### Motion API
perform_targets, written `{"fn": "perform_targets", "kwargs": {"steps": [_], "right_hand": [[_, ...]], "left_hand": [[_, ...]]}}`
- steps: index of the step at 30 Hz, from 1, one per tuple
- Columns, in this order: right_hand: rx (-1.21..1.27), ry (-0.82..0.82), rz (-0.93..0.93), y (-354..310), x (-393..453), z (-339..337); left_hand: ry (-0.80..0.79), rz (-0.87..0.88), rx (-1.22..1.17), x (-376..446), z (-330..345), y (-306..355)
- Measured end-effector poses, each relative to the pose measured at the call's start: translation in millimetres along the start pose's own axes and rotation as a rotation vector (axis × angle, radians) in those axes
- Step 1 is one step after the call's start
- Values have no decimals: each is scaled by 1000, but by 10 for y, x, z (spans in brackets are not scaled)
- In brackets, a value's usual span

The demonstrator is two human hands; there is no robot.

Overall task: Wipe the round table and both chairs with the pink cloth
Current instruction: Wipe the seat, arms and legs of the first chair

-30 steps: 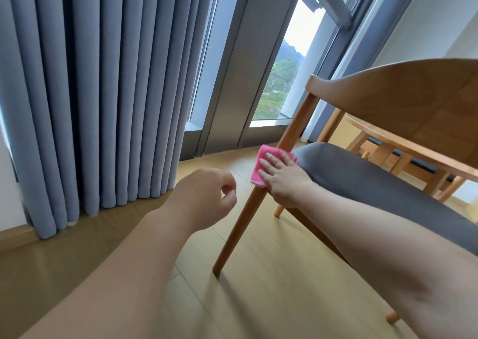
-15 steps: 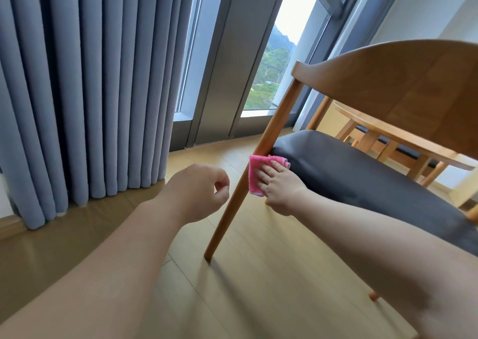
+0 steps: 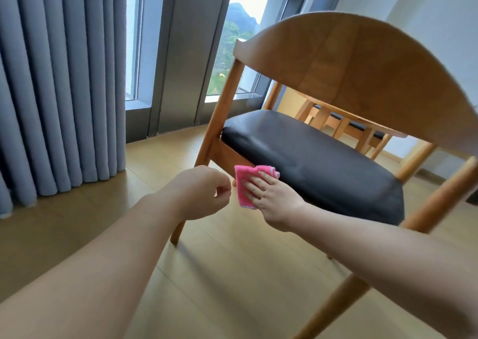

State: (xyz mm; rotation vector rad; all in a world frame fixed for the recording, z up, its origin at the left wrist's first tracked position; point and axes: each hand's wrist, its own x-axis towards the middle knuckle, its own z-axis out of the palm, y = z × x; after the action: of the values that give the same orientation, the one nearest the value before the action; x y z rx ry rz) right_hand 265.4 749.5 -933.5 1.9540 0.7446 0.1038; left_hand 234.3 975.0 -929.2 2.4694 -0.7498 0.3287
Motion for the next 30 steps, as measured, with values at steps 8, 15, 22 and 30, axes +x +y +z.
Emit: {"fn": "perform_targets", "kwargs": {"steps": [8,15,22,30], "right_hand": [[84,-39,-14,-46,-881,387],[128,-68,7,-42,-1410,557],[160,-129,-16,-17,-1889,718],[97,-44,43,20,-2531,829]], "left_hand": [[-82,120,27,78,191,401],[-139,209,28,112,286,683],[-174,317,7,128,446,949],[-190,397,-1,153,552,1077]]}}
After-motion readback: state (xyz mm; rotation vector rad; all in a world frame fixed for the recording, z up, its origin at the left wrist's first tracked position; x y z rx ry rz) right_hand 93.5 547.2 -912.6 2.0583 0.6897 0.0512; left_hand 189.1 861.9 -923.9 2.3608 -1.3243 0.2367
